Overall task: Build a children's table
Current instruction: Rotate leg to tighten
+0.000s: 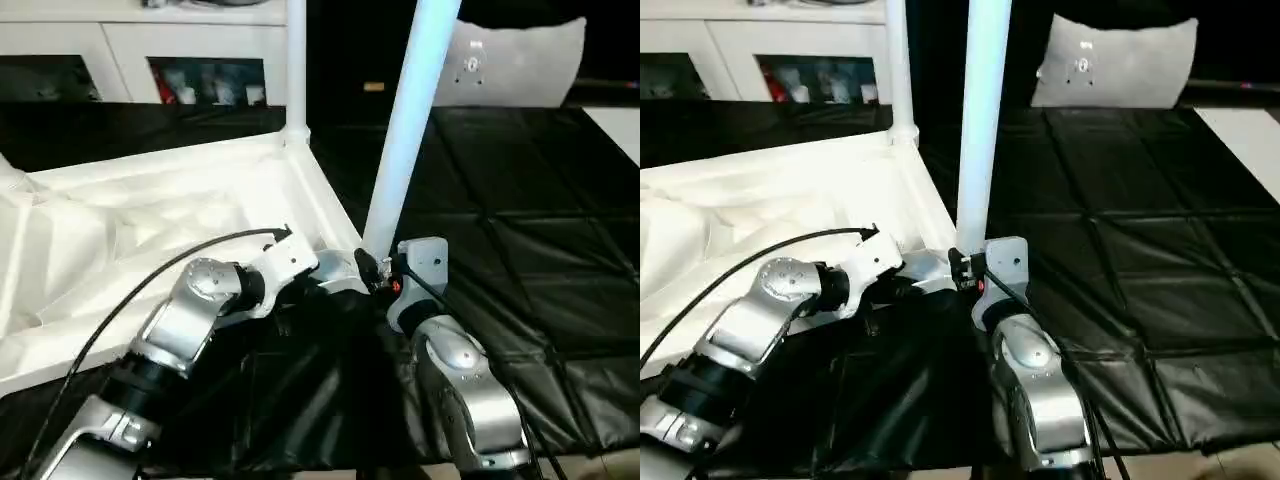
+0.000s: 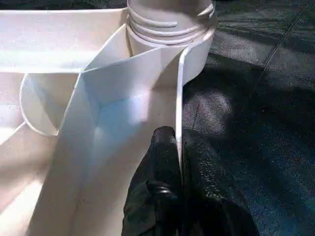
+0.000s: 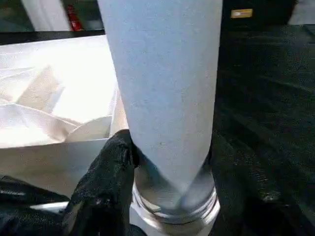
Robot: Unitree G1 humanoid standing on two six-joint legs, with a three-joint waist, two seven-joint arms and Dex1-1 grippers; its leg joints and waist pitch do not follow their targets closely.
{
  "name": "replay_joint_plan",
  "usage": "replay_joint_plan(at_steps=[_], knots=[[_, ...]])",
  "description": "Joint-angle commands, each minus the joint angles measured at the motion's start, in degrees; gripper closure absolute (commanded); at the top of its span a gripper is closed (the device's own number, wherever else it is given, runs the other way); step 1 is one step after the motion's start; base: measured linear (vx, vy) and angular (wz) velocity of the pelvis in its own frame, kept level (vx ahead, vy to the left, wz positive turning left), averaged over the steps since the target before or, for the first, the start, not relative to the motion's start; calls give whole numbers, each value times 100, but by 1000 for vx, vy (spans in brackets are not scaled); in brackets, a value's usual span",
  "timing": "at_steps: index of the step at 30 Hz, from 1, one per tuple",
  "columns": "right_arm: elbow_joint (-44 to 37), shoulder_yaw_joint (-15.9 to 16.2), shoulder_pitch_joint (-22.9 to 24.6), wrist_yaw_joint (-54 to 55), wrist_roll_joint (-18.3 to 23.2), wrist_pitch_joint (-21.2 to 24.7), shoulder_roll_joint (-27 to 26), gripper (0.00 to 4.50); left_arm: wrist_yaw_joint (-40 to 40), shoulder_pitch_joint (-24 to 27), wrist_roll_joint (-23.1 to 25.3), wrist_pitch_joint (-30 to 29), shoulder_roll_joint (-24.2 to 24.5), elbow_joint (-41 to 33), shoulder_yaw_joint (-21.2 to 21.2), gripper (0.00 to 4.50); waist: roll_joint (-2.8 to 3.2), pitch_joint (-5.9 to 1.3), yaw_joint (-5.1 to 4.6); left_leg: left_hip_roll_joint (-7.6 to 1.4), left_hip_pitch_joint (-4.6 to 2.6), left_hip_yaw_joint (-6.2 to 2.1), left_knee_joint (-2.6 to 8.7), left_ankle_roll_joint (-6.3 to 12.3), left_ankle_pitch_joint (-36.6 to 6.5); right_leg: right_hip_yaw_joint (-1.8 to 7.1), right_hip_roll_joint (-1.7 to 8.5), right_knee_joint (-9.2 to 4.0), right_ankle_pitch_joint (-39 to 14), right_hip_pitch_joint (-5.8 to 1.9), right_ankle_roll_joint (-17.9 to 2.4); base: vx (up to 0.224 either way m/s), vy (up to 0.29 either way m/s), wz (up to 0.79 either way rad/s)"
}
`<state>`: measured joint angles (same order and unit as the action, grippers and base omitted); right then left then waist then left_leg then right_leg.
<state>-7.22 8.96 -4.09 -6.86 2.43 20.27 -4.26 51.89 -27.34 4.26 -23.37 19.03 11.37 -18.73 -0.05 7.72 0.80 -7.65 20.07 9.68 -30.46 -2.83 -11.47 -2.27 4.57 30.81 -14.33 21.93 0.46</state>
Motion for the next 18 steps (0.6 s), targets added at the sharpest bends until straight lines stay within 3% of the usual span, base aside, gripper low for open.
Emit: replay_joint_plan(at_steps=[1, 2, 4, 5, 6, 7, 8, 9, 10, 11, 12, 13, 15, 17, 18], knots=[[188, 951, 308, -605, 360, 244, -312, 171, -278, 118, -149, 90, -262, 9, -165, 450, -22, -62, -4, -505, -94, -376, 555, -139, -3146, 284, 520, -465, -3203, 32, -343, -2, 57, -2], [92, 802, 331, -884, 464, 157, -54, 157, -183, 152, -161, 145, -170, -5, -134, 450, 1, -94, 13, -515, -66, -368, 554, -94, -2956, 298, 524, -432, -2977, -5, -411, 0, 0, 0], [-1, 655, 352, -1155, 566, 97, 212, 142, -96, 188, -174, 198, -78, -28, -104, 450, -31, -65, 12, -525, -17, -351, 561, 2, -2730, 307, 534, -406, -2697, -31, -509, 0, 0, 0], [-52, 556, 354, -1270, 563, 98, 326, 136, -57, 197, -157, 218, -47, -23, -76, 450, -27, -85, -3, -526, 39, -345, 556, 69, -2444, 307, 545, -363, -2439, -85, -618, 0, 0, 0], [-120, 351, 352, -1553, 672, 86, 590, 125, 34, 222, -154, 282, 41, -14, -53, 450, -4, -146, 18, -539, 0, -302, 504, 139, -2173, 324, 564, -362, -2168, -77, -760, 0, 0, 0], [-168, 75, 323, -1914, 794, 65, 935, 113, 171, 257, -166, 369, 169, -5, -37, 450, -22, -195, 36, -552, -31, -239, 455, 237, -1811, 349, 559, -339, -1706, -58, -942, 0, 0, 0], [-168, 75, 323, -1914, 794, 65, 935, 103, 171, 257, -166, 369, 169, -5, -37, 450, -20, -190, 66, -555, -48, -212, 441, 297, -1710, 350, 557, -333, -1536, -50, -995, 0, 0, 0], [-179, -401, 222, -2683, 1154, -3, 1684, 97, 440, 326, -163, 565, 440, 8, -29, 450, -39, -190, 100, -560, -50, -152, 431, 375, -1670, 351, 524, -327, -1494, -32, -1048, 0, 0, 0], [-179, -401, 222, -2683, 1154, -3, 1684, 91, 440, 326, -163, 565, 440, 8, -29, 450, -35, -189, 126, -567, -60, -153, 436, 391, -1795, 334, 532, -329, -1657, -52, -1045, 0, 0, 0], [-113, -596, 145, -3013, 1305, -56, 1982, 81, 569, 356, -176, 633, 559, 7, -28, 450, -47, -178, 135, -568, -38, -148, 439, 387, -1902, 331, 532, -326, -1855, -56, -996, 0, 0, 0], [-41, -735, 74, -3255, 1418, -100, 2193, 61, 664, 368, -185, 682, 641, 20, -28, 450, -18, -252, 172, -559, -33, -120, 405, 373, -1914, 331, 541, -332, -2028, -53, -954, 0, 0, 0], [-4, -782, 44, -3380, 1464, -132, 2290, 61, 717, 377, -193, 725, 677, 24, -30, 450, -29, -261, 159, -558, -1, -117, 404, 383, -1792, 327, 540, -315, -1878, -66, -984, 0, 0, 0], [195, -951, -171, -4252, 1738, -179, 2935, 37, 1076, 400, -262, 920, 888, 90, -29, 450, -72, -380, 151, -520, 74, -102, 332, 577, -1233, 267, 501, -201, -1154, -174, -1150, 0, 0, 0], [246, -965, -235, -4524, 1794, -207, 3131, 26, 1197, 395, -283, 997, 954, 130, -32, 450, -43, -399, 162, -544, 43, -66, 264, 685, -1256, 280, 514, -208, -1266, -115, -1293, 26, -19, 0], [271, -952, -289, -4906, 1904, -163, 3401, 11, 1370, 385, -335, 1067, 1038, 185, -36, 450, -57, -471, 173, -524, 26, -27, 195, 711, -1097, 285, 512, -169, -1027, -121, -1410, 77, -65, 5]])
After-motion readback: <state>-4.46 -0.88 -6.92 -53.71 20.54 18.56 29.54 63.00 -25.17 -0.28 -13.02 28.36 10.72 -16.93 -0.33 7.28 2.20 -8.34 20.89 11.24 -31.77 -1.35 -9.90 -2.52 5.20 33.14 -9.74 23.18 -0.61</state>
